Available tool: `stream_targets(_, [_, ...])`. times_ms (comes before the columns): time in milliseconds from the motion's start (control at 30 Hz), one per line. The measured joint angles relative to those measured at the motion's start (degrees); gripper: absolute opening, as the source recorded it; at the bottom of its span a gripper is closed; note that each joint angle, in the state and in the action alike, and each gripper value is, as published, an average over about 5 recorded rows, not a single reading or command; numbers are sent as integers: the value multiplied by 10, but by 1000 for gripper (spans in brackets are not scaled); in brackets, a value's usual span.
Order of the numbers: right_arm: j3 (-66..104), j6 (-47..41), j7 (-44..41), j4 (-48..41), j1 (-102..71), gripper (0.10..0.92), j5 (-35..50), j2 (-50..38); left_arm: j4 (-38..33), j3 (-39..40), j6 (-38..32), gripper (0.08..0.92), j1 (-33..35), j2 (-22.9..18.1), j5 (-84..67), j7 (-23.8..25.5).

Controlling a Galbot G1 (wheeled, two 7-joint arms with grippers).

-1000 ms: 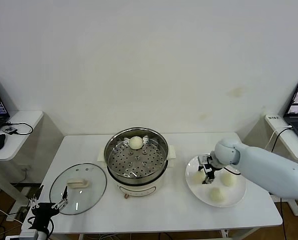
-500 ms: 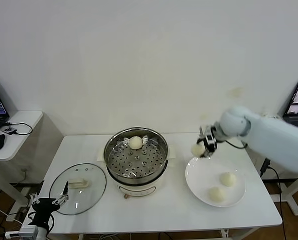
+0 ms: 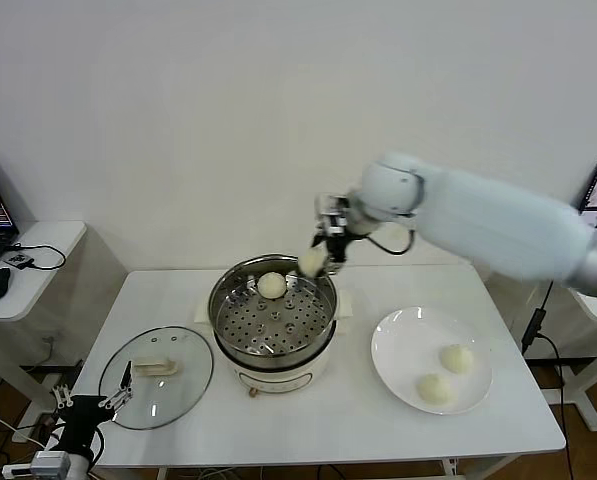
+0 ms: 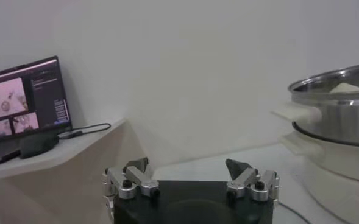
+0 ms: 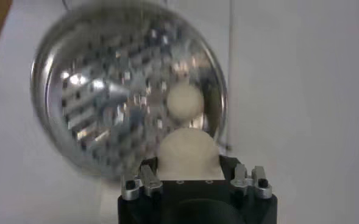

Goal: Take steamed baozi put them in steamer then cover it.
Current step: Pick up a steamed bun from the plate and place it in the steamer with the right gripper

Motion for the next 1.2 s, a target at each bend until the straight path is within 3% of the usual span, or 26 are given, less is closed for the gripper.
stream_targets(500, [-15, -18, 32, -86, -55, 645, 18, 126, -4, 0, -3, 823, 4, -8, 3, 0])
stream_targets(1200, [-17, -30, 42, -152, -93, 664, -4, 184, -5, -4, -7, 823, 5, -8, 2, 0])
